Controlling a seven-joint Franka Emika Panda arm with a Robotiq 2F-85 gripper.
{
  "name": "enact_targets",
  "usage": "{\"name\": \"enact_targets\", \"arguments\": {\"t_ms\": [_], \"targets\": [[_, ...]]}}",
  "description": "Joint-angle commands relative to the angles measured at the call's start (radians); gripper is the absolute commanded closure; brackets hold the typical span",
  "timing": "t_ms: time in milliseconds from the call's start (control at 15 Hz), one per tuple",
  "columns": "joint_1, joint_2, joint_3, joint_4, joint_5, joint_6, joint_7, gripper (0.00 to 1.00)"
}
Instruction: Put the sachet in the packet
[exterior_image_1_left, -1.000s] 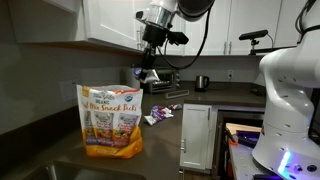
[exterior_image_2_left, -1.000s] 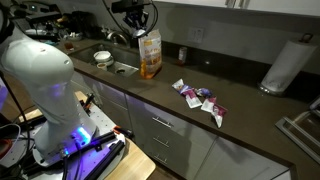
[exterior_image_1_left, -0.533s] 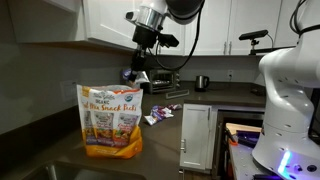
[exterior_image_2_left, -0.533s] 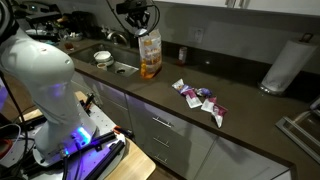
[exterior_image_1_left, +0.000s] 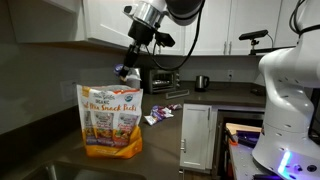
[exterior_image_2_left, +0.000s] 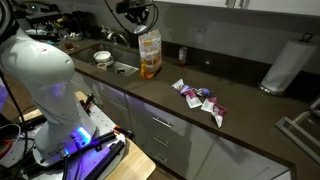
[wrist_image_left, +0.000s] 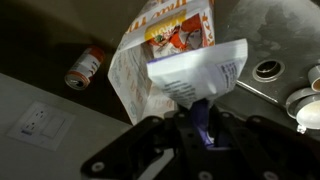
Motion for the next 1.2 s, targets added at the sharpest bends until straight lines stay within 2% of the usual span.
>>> {"name": "enact_targets", "arguments": {"t_ms": [0,467,600,867,1067,1133], "targets": [[0.033,-0.012,-0.029,-0.056,0.089,0.127,-0.061,0.53],[0.076,0.002,-0.113,-0.111,0.135,0.239,-0.096,0.09],[0.056,0.005,-0.127,-0.111,0.113,0.233,-0.085,0.01],[-0.078,0.010,-0.106,-0.106,-0.024,0.140,-0.026,0.00],[-0.222,0.007,-0.081,-0.093,-0.192,-0.005,0.039,0.00],[-0.251,0.004,-0.084,-0.087,-0.228,-0.072,0.047,0.00]]}}
